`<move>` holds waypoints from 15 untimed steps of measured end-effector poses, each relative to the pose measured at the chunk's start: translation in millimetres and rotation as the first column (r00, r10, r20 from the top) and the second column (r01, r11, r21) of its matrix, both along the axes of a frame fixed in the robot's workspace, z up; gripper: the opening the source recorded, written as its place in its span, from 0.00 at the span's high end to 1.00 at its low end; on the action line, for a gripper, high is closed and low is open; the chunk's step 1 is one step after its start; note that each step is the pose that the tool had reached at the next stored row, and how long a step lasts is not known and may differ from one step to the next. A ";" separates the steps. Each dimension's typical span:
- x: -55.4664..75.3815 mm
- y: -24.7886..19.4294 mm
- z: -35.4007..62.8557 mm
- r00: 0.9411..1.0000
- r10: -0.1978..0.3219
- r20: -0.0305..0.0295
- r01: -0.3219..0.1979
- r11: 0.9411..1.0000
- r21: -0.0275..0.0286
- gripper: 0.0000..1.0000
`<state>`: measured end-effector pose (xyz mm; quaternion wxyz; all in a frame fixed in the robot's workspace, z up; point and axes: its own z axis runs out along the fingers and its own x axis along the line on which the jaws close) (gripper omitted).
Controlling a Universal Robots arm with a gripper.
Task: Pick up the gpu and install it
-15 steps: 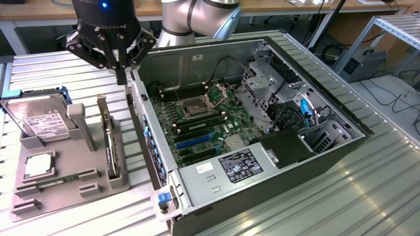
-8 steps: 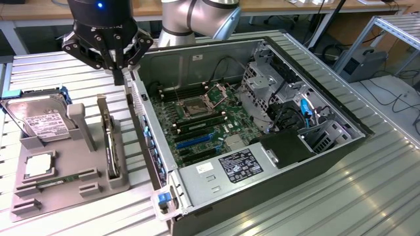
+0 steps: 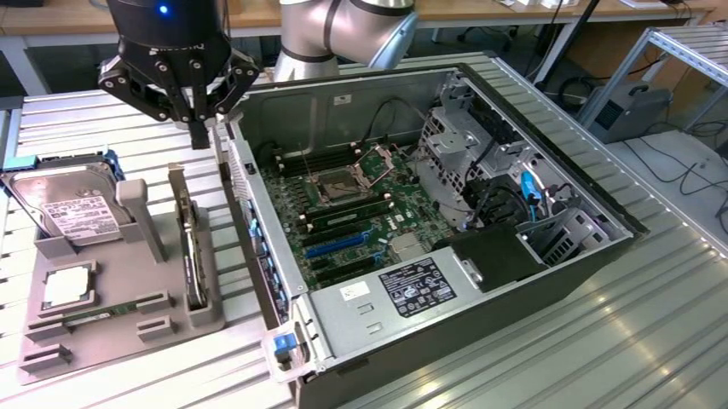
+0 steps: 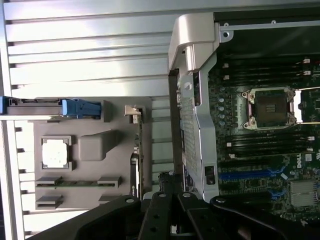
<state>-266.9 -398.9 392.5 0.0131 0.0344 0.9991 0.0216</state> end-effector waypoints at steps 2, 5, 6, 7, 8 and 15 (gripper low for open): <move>-1.4 0.0 0.0 1.000 0.000 0.000 0.000 1.000 0.000 0.89; -3.5 0.0 0.0 1.000 0.000 0.000 0.000 1.000 0.000 0.89; -4.0 0.0 0.0 1.000 0.000 0.000 0.000 1.000 0.000 0.89; -4.7 0.0 0.0 1.000 0.000 0.000 0.000 1.000 0.000 0.89; -5.2 0.0 0.0 1.000 0.000 0.000 0.000 1.000 0.000 0.89; -9.3 0.0 0.0 1.000 0.000 0.000 0.000 1.000 0.000 0.89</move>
